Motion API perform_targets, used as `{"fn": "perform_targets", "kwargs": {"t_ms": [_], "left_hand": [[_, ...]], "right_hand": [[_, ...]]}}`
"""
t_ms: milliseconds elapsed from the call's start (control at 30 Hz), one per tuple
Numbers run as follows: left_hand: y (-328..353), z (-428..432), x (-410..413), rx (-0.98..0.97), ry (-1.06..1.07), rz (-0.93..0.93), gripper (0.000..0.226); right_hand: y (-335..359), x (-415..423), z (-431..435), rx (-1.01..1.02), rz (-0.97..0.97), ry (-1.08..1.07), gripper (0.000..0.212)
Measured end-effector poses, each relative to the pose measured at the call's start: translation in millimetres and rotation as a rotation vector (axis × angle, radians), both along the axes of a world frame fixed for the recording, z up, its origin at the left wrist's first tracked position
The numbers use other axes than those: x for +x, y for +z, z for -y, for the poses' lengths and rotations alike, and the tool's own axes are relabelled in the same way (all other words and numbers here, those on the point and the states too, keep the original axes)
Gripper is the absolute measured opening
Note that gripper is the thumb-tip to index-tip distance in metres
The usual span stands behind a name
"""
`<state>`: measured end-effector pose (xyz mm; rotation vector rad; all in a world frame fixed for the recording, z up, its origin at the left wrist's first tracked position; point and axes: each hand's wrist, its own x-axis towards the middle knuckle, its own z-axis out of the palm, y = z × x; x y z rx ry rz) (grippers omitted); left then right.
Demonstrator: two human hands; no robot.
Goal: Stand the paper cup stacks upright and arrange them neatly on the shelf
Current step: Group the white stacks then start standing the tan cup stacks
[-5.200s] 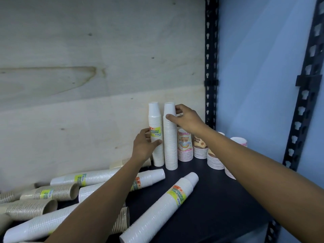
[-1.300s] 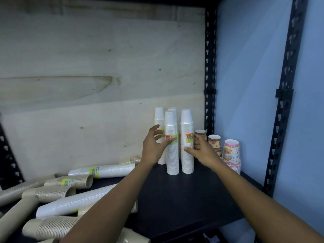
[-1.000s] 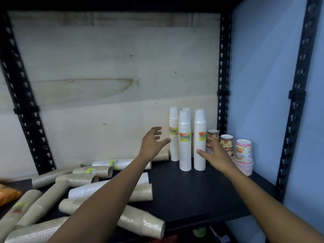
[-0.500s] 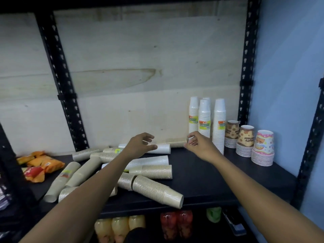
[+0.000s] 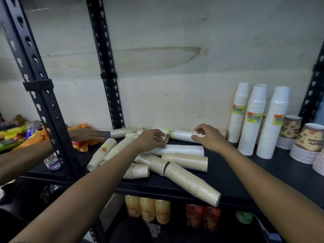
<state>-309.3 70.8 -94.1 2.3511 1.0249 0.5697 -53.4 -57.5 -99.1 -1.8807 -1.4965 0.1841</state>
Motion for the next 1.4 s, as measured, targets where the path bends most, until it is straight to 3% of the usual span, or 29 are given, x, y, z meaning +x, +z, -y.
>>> {"fn": "perform_targets", "kwargs": {"t_ms": [200, 500, 600, 733, 833, 1067, 1200, 1400], "left_hand": [[2.1, -11.6, -9.3, 0.077, -0.047, -0.132, 0.044], [9.3, -20.9, -31.0, 0.182, -0.144, -0.381, 0.050], [7.5, -23.3, -36.4, 0.175, -0.144, -0.380, 0.053], [6.5, -25.9, -32.6, 0.202, -0.167, -0.403, 0.056], [8.2, -28.8, -28.3, 0.219, -0.182, -0.459, 0.060], [12.0, -27.6, -32.7, 0.283, -0.187, -0.414, 0.055], [36.8, -21.5, -35.8, 0.353, -0.192, -0.392, 0.053], [84.6, -5.4, -25.9, 0.454, -0.232, -0.272, 0.068]], "right_hand": [[-5.7, -1.9, -39.1, -0.033, 0.182, 0.012, 0.042], [-0.6, -5.4, -90.8, -0.307, 0.422, 0.068, 0.075], [-2.0, -5.9, -100.6, -0.359, 0.498, 0.047, 0.081], [-4.3, -11.4, -105.8, -0.371, 0.614, -0.001, 0.076], [-9.2, -13.7, -107.1, -0.346, 0.677, -0.028, 0.060], [-9.4, -9.7, -95.4, -0.217, 0.627, -0.057, 0.052], [8.8, -10.3, -78.6, -0.115, 0.492, -0.082, 0.058], [36.2, -12.8, -39.7, 0.050, 0.323, -0.146, 0.058]]}}
